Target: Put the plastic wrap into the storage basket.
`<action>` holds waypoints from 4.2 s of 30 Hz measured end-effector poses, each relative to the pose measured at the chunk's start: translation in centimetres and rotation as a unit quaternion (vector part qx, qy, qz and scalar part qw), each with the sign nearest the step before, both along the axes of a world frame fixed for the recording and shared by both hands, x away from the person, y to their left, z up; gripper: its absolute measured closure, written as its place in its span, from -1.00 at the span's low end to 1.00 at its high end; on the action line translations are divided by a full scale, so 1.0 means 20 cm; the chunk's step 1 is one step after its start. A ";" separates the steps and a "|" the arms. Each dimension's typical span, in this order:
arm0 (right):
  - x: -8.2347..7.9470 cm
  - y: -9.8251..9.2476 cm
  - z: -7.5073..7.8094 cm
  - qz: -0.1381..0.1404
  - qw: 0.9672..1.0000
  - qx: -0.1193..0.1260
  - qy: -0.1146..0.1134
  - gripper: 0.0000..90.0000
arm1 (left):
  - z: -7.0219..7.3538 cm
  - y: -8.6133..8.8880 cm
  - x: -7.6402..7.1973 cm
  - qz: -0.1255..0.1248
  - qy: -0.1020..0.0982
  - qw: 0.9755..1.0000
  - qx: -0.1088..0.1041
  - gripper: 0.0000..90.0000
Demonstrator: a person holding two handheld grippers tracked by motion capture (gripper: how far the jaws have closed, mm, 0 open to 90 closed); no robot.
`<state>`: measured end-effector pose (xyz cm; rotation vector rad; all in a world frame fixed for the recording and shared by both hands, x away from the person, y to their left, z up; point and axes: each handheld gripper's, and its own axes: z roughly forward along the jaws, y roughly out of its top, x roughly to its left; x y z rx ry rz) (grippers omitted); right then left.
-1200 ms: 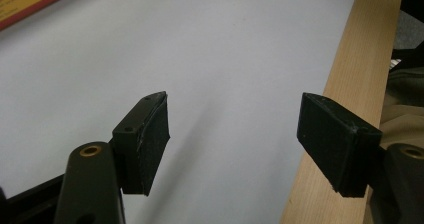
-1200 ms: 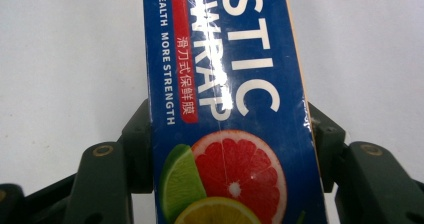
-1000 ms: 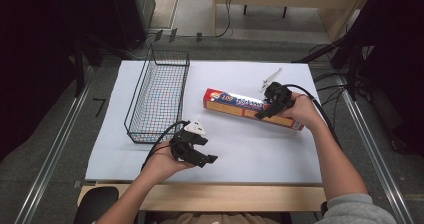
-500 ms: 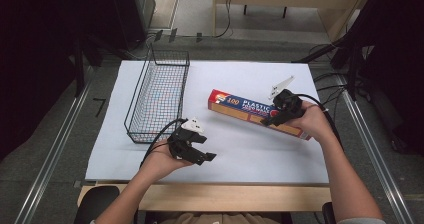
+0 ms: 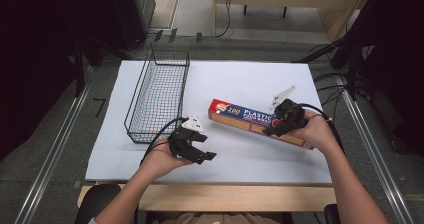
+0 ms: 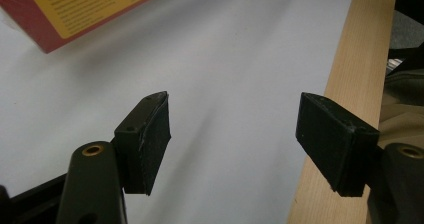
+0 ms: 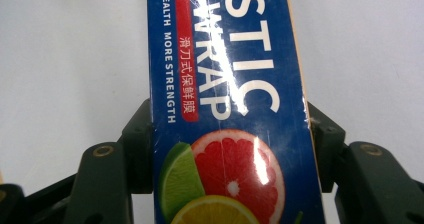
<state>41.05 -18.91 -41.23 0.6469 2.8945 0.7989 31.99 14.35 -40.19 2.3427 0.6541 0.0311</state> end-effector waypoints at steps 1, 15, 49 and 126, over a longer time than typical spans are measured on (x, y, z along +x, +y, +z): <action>-0.01 0.00 0.00 -0.001 1.000 0.001 0.002 -0.10 | 0.00 0.00 0.00 0.001 -0.001 1.000 -0.004 -0.32; -0.17 0.01 0.00 0.020 1.000 -0.004 -0.003 -0.10 | 0.02 -0.02 0.01 -0.014 -0.005 1.000 -0.002 -0.32; -0.41 0.15 -0.01 0.127 0.992 -0.007 -0.005 -0.10 | 0.13 -0.13 0.00 -0.082 -0.037 0.996 0.011 -0.39; -0.40 0.17 0.18 0.122 0.987 0.081 -0.067 -0.48 | 0.01 -0.20 -0.03 -0.095 0.004 0.987 0.127 -0.12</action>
